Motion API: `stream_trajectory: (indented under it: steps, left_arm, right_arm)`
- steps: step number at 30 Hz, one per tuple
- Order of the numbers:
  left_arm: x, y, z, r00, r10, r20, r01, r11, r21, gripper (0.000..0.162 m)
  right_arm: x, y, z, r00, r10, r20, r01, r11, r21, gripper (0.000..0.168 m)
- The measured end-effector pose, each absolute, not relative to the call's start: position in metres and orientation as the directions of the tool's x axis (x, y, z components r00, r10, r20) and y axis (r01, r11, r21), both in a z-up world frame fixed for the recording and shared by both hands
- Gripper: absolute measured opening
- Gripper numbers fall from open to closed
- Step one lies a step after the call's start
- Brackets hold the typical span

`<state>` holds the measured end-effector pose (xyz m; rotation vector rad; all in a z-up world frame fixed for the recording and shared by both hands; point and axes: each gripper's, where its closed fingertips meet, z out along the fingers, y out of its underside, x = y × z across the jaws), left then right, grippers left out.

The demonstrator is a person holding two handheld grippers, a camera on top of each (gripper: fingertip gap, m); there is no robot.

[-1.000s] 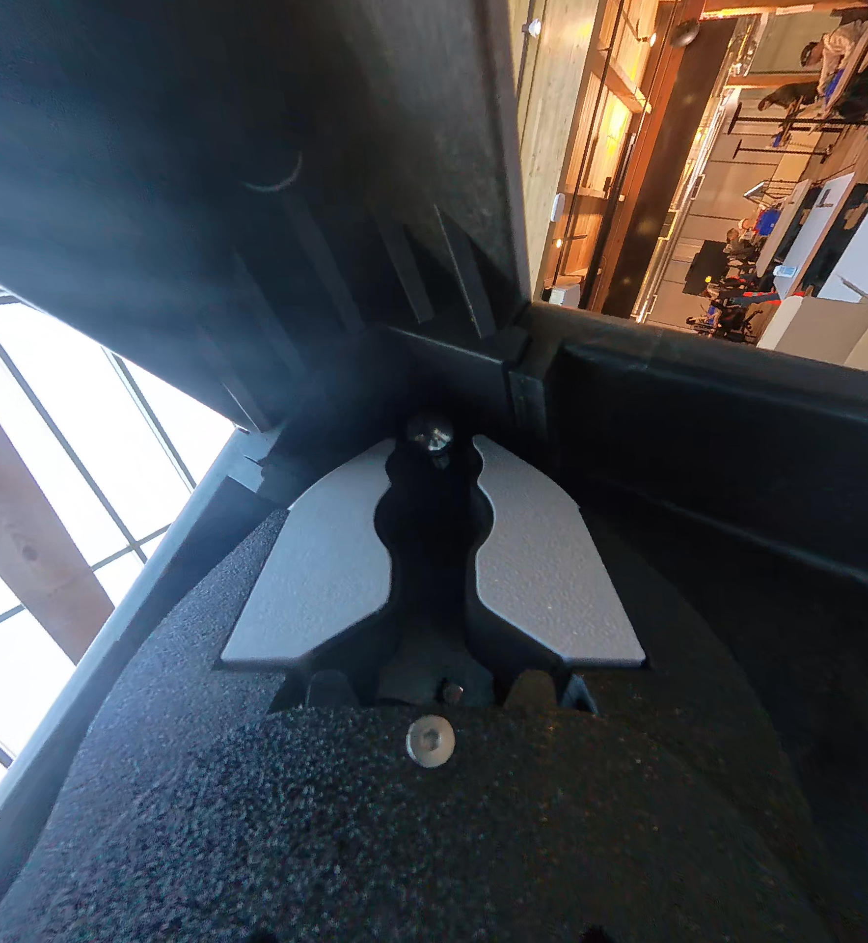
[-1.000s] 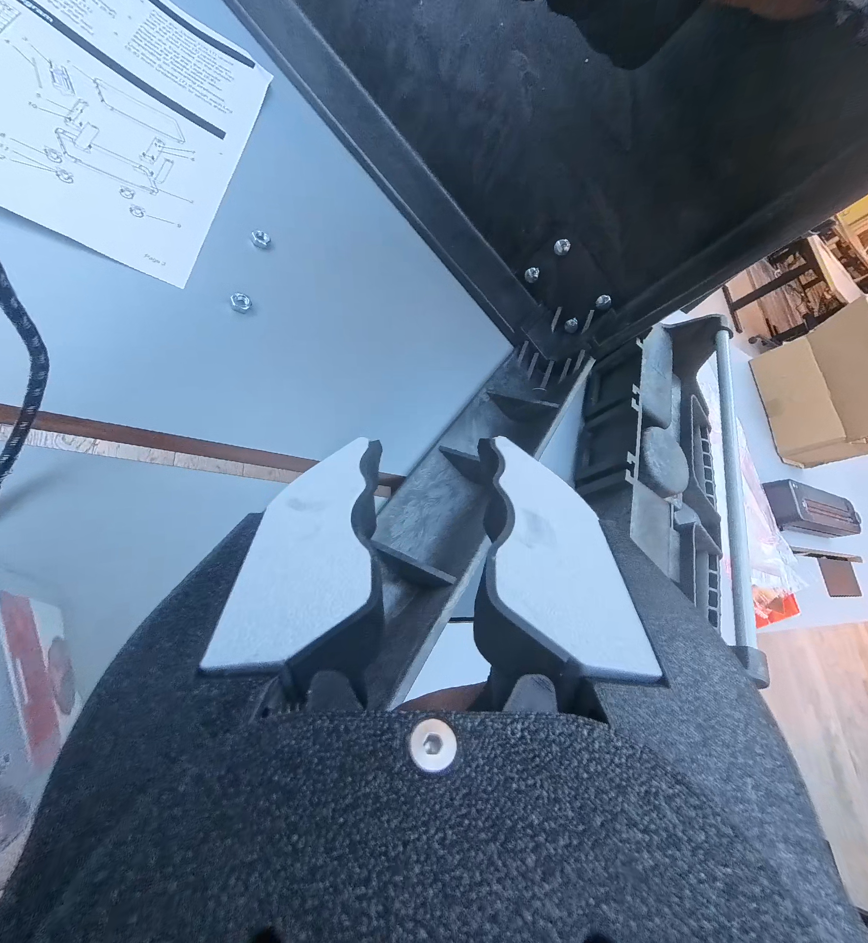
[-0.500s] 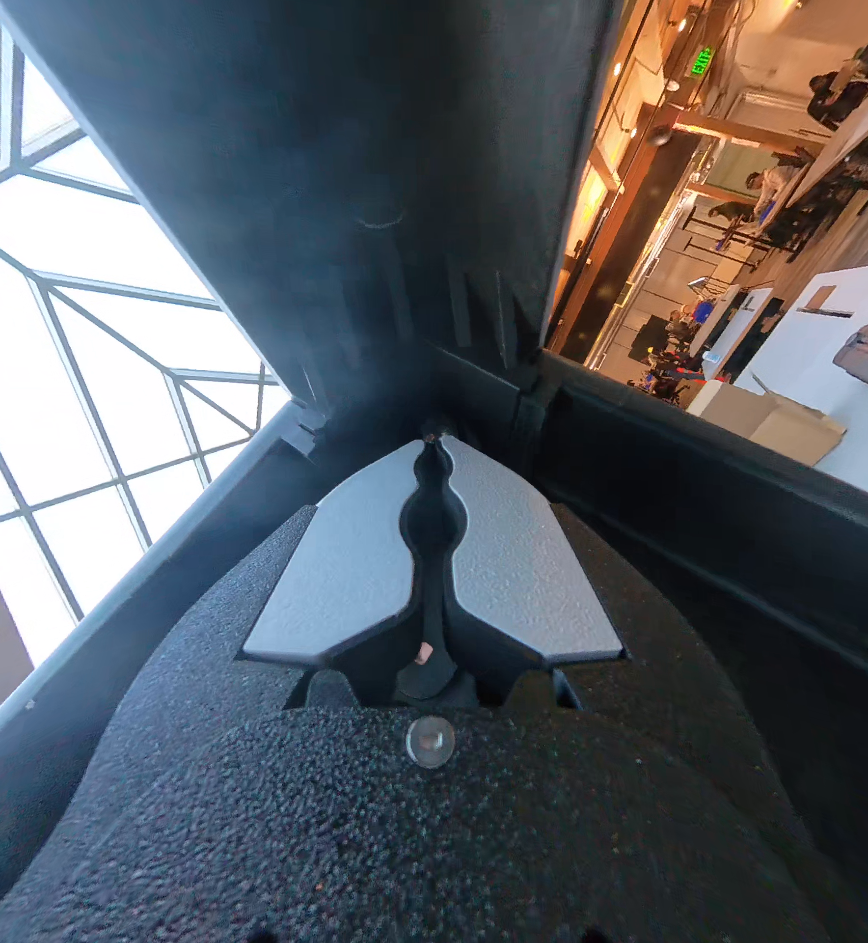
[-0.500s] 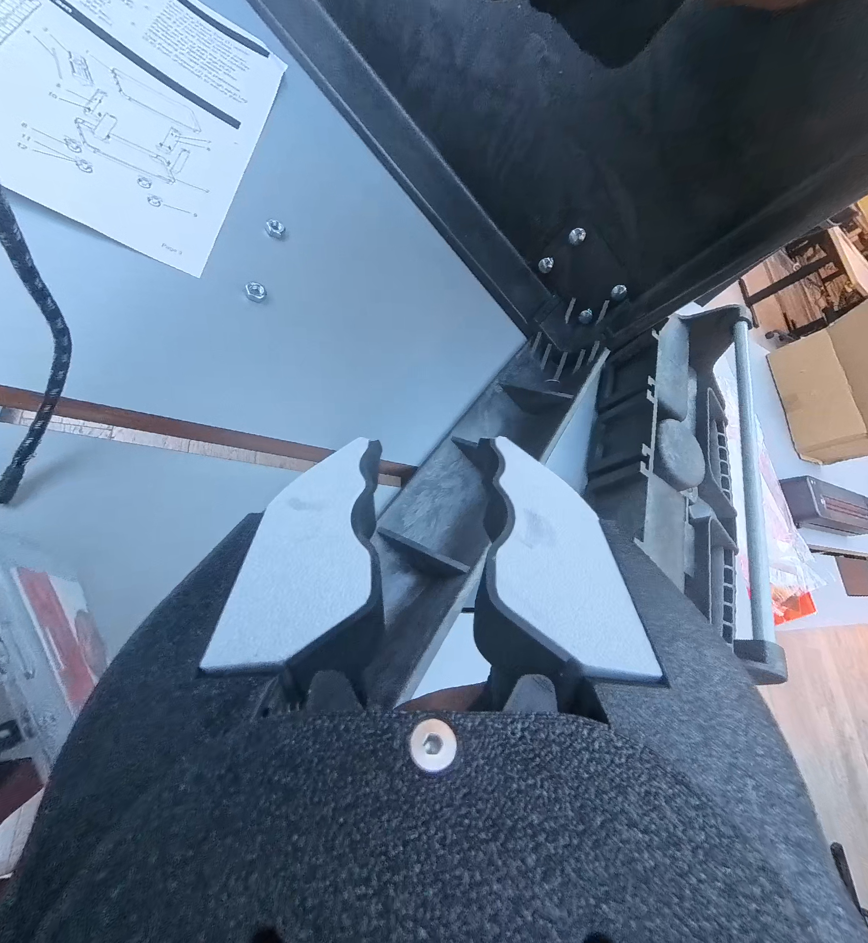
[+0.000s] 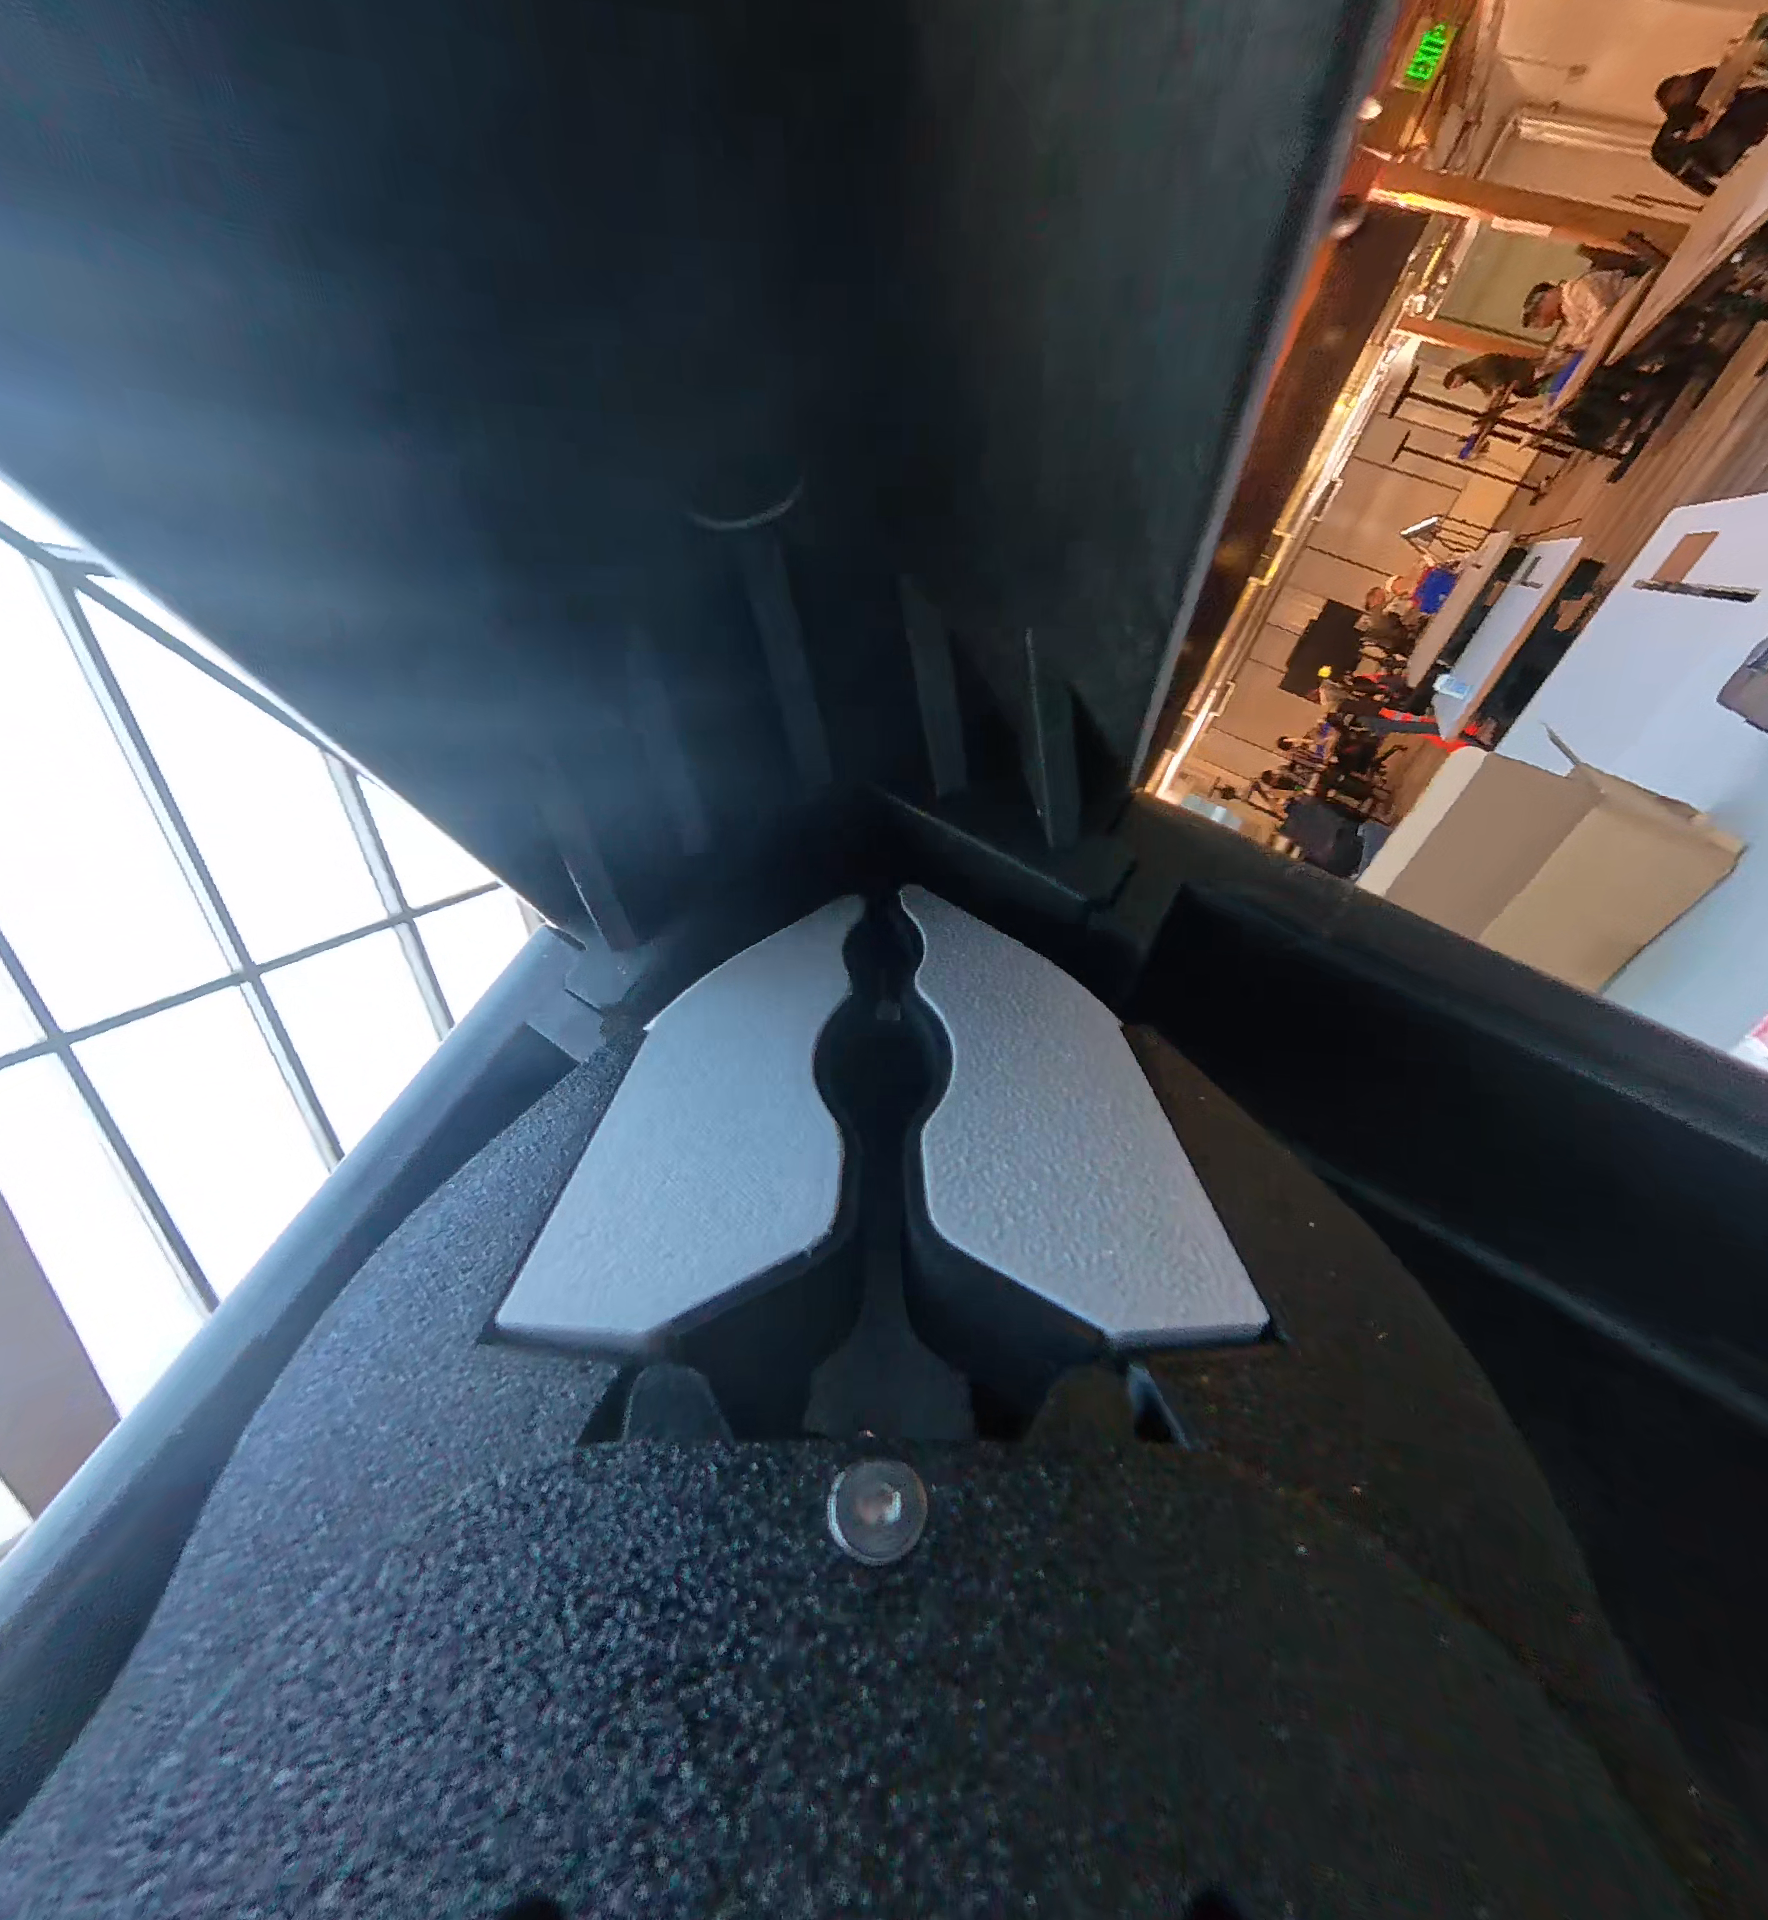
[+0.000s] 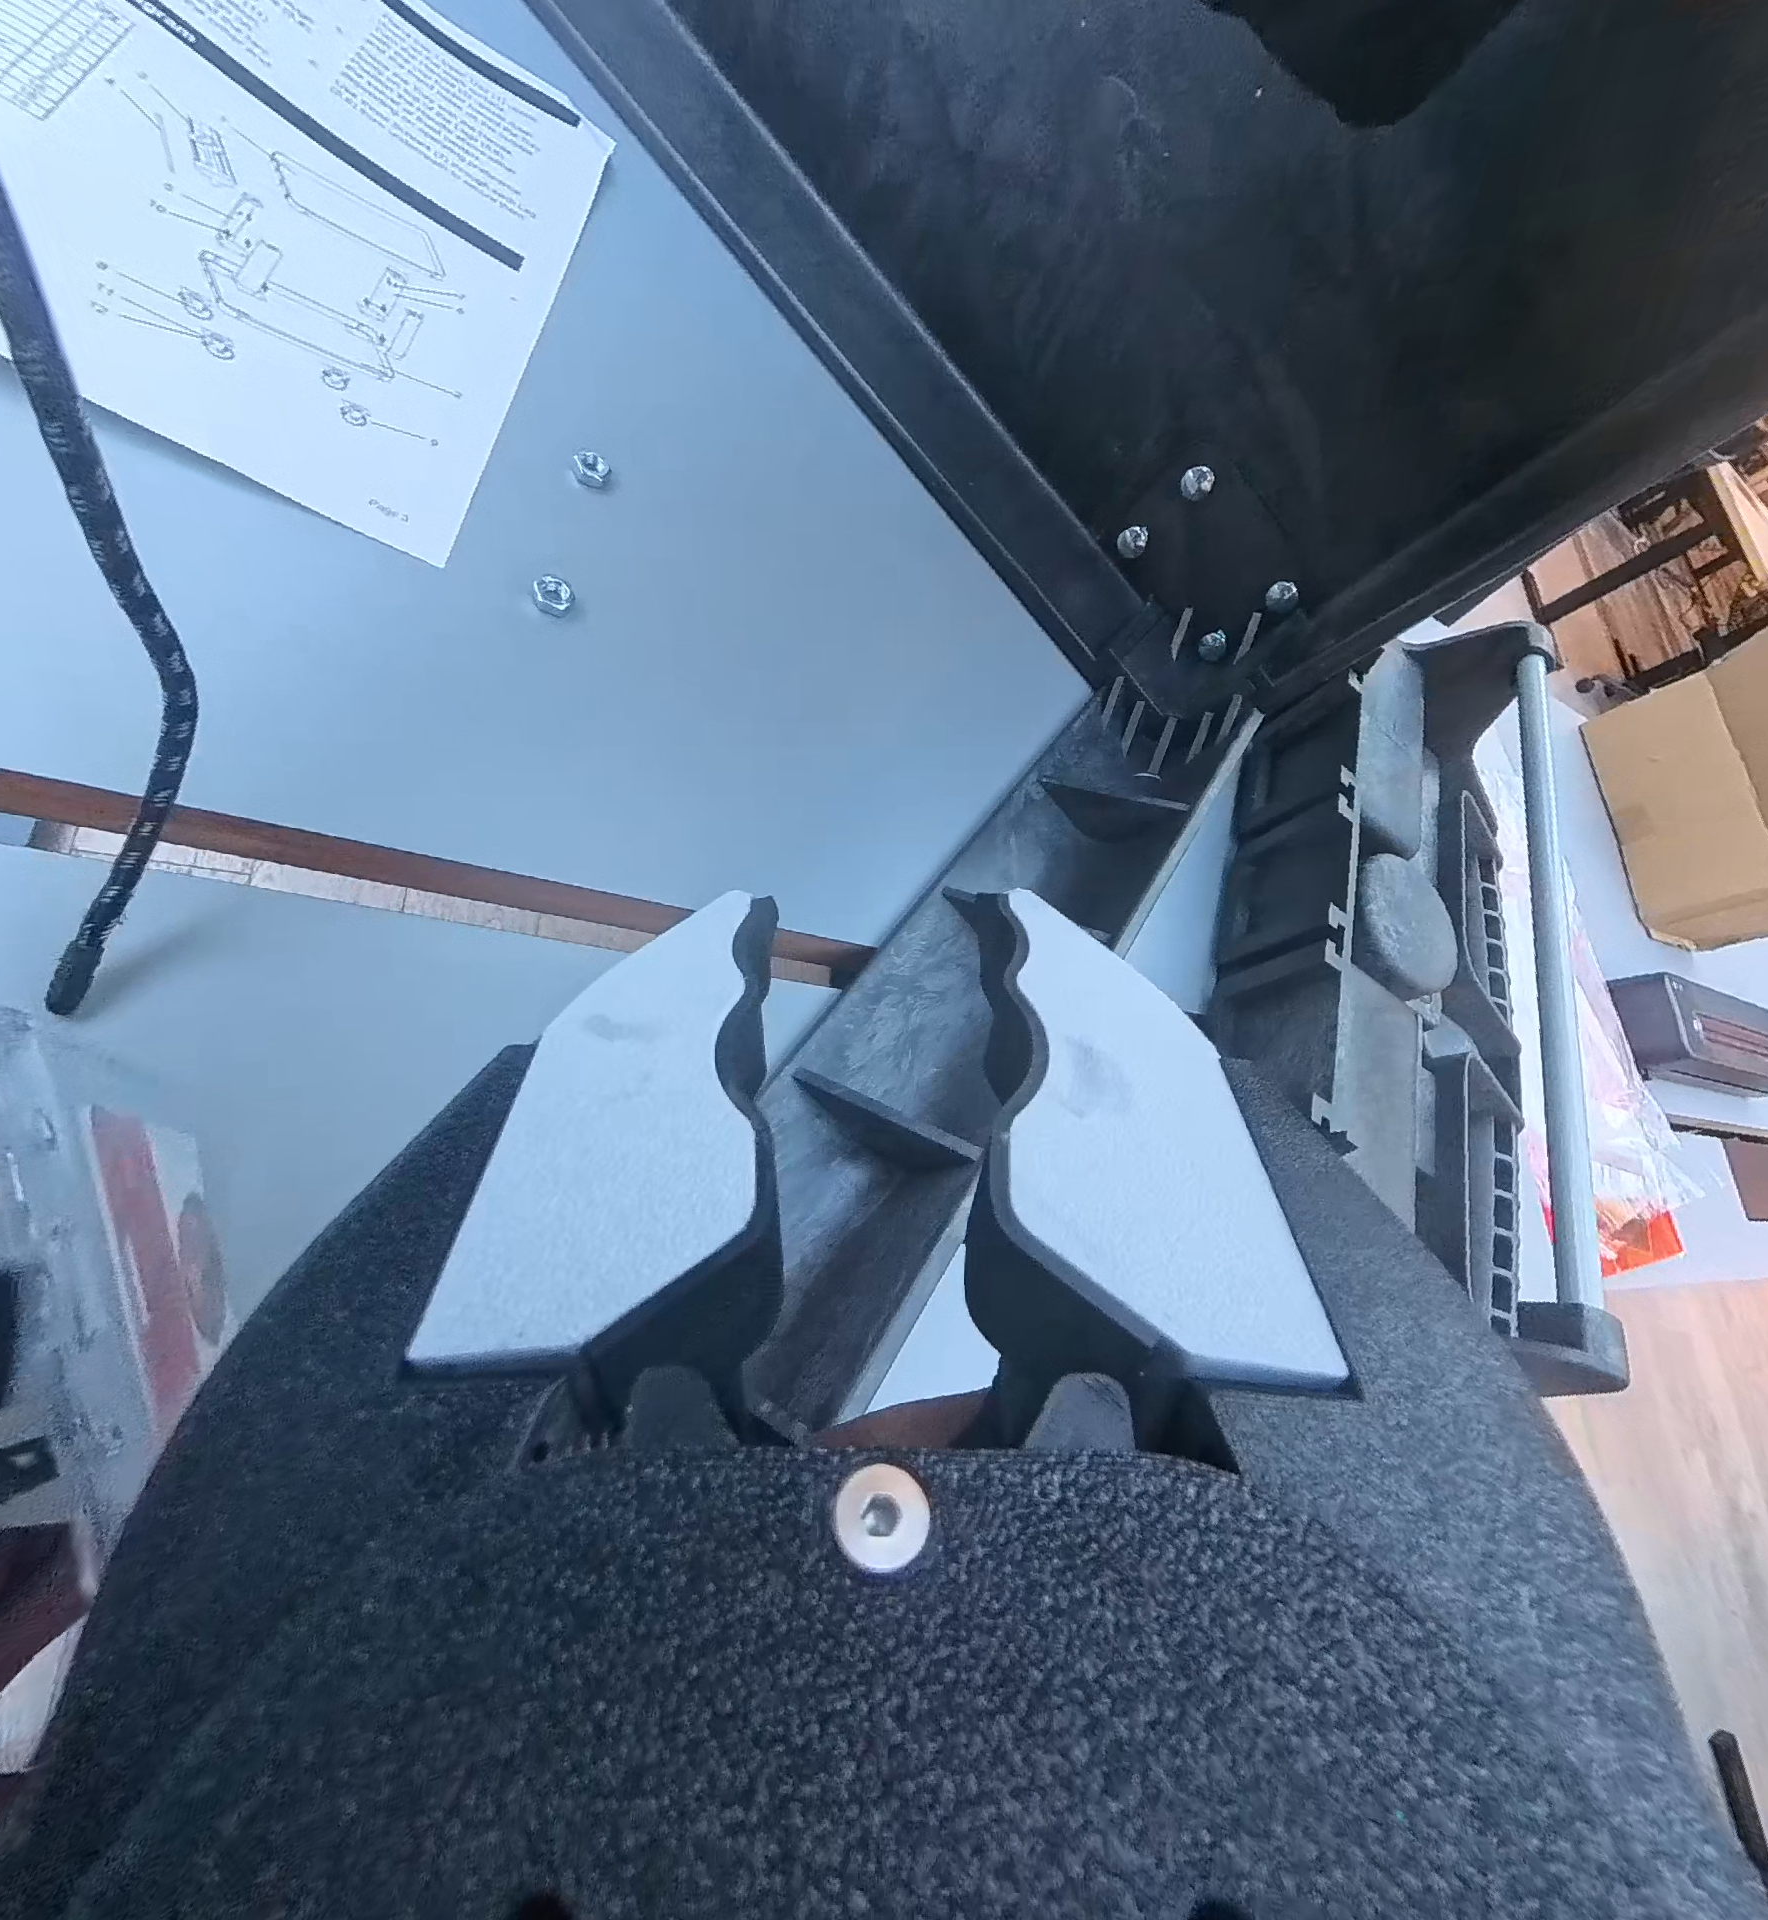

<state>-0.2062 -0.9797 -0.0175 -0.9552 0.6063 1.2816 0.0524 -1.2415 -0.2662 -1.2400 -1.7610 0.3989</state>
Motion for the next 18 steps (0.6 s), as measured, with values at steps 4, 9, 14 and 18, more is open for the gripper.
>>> stream_trajectory:
  steps: [4,9,14,18]
  left_arm:
    - [-0.206,-0.982,-0.017,0.184,0.548,-0.816,-0.977,0.008,-0.215,0.001]
    - [-0.203,-0.992,-0.027,0.200,0.554,-0.808,-0.977,0.055,-0.204,0.001]
    - [-0.204,-0.985,-0.040,0.170,0.503,-0.847,-0.984,0.033,-0.178,0.001]
    - [-0.210,-0.982,-0.038,0.155,0.488,-0.859,-0.985,0.009,-0.172,0.001]
  right_arm:
    - [0.054,-1.245,-0.267,-0.077,0.870,0.487,0.570,0.439,-0.695,0.041]
    - [0.056,-1.246,-0.270,-0.075,0.875,0.479,0.575,0.431,-0.696,0.041]
    - [0.057,-1.246,-0.272,-0.080,0.873,0.482,0.579,0.434,-0.690,0.041]
    - [0.055,-1.247,-0.272,-0.083,0.871,0.483,0.576,0.438,-0.690,0.041]
